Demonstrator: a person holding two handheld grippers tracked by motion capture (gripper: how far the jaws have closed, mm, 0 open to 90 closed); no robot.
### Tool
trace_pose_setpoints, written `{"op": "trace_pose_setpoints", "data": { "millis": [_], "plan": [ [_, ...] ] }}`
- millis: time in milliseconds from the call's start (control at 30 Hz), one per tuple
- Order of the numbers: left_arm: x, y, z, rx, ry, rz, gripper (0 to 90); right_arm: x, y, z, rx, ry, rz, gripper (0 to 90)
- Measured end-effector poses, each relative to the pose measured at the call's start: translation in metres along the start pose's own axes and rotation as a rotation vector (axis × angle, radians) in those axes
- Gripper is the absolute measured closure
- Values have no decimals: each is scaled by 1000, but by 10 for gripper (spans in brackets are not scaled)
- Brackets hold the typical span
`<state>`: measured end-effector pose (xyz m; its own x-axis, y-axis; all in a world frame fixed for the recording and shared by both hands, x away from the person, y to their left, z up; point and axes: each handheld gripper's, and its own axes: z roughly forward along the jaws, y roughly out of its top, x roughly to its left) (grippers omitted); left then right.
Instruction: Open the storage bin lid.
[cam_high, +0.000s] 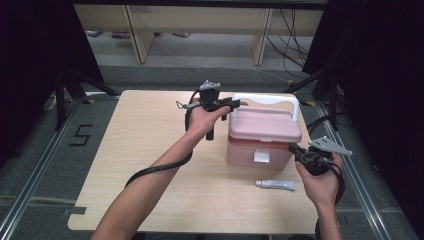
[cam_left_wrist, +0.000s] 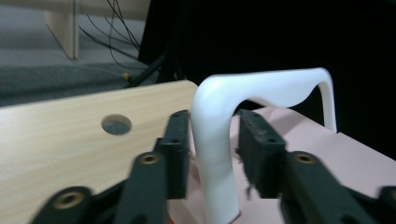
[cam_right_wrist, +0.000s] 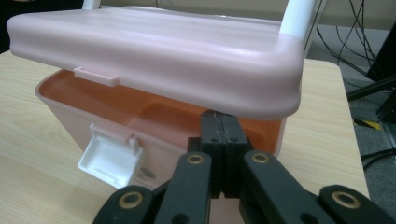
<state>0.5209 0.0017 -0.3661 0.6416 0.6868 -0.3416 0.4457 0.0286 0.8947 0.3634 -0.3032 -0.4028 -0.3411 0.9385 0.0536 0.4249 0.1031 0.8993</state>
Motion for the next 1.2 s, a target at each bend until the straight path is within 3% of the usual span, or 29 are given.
{"op": "trace_pose_setpoints", "data": {
  "millis": [33, 67, 200, 300, 333, 400, 433, 467, 500, 533, 567, 600, 633, 733, 833, 867, 900, 967, 1000, 1033, 1067, 1133, 1167, 1200],
  "plan": [
    [-1, 1, -4, -18, -7, 17, 537, -1, 1, 0, 5, -5, -25, 900],
    [-2, 2, -7, -28, -5, 28, 513, 1, 2, 0, 7, -5, -2, 900],
    [-9, 1, -32, -79, -11, 95, 510, 1, 6, 1, -9, -10, -20, 900],
    [-16, -4, -52, -103, -35, 142, 583, 0, 10, 1, -5, -17, -37, 900],
    [-19, -8, -58, -105, -48, 159, 617, 2, 11, 1, -4, -14, -18, 900],
    [-24, -15, -67, -94, -74, 197, 681, 1, 13, 3, -18, -24, -40, 900],
    [-25, -18, -69, -94, -83, 204, 720, 3, 14, 2, -13, -27, -11, 900],
    [-27, -22, -73, -93, -96, 216, 740, 1, 16, 3, -18, -29, -42, 900],
    [-29, -27, -76, -91, -110, 227, 758, 3, 16, 4, -22, -31, -21, 900],
    [-31, -33, -79, -87, -122, 237, 775, 2, 17, 3, -26, -37, -54, 900],
    [-32, -37, -81, -80, -127, 246, 794, 4, 18, 5, -45, -47, -28, 900],
    [-34, -44, -83, -70, -144, 256, 806, 3, 19, 5, -39, -43, -44, 900],
    [-35, -48, -84, -65, -153, 261, 817, 4, 21, 4, -29, -33, -25, 900],
    [-40, -62, -86, -42, -176, 284, 847, 2, 24, 5, -37, -45, -60, 900],
    [-43, -72, -85, -24, -187, 296, 874, 2, 27, 5, -41, -35, -57, 900],
    [-44, -74, -84, -20, -189, 301, 884, 4, 28, 5, -38, -47, -37, 900],
    [-45, -78, -83, -11, -189, 304, 890, 1, 28, 5, -48, -50, -67, 900],
    [-46, -82, -80, -1, -195, 311, 894, 3, 30, 4, -40, -47, -31, 900],
    [-48, -84, -79, 4, -199, 311, 895, 1, 30, 5, -50, -38, -50, 900],
    [-49, -86, -77, 3, -201, 312, 895, 3, 31, 5, -48, -49, -35, 900],
    [-50, -87, -76, 5, -203, 316, 896, 0, 31, 5, -57, -51, -62, 900],
    [-53, -91, -73, 3, -210, 336, 896, 2, 32, 5, -61, -59, -33, 900],
    [-55, -93, -71, 0, -222, 349, 896, 0, 32, 6, -74, -57, -62, 900],
    [-57, -95, -69, -2, -233, 366, 896, 1, 33, 5, -58, -54, -49, 900]
  ]
}}
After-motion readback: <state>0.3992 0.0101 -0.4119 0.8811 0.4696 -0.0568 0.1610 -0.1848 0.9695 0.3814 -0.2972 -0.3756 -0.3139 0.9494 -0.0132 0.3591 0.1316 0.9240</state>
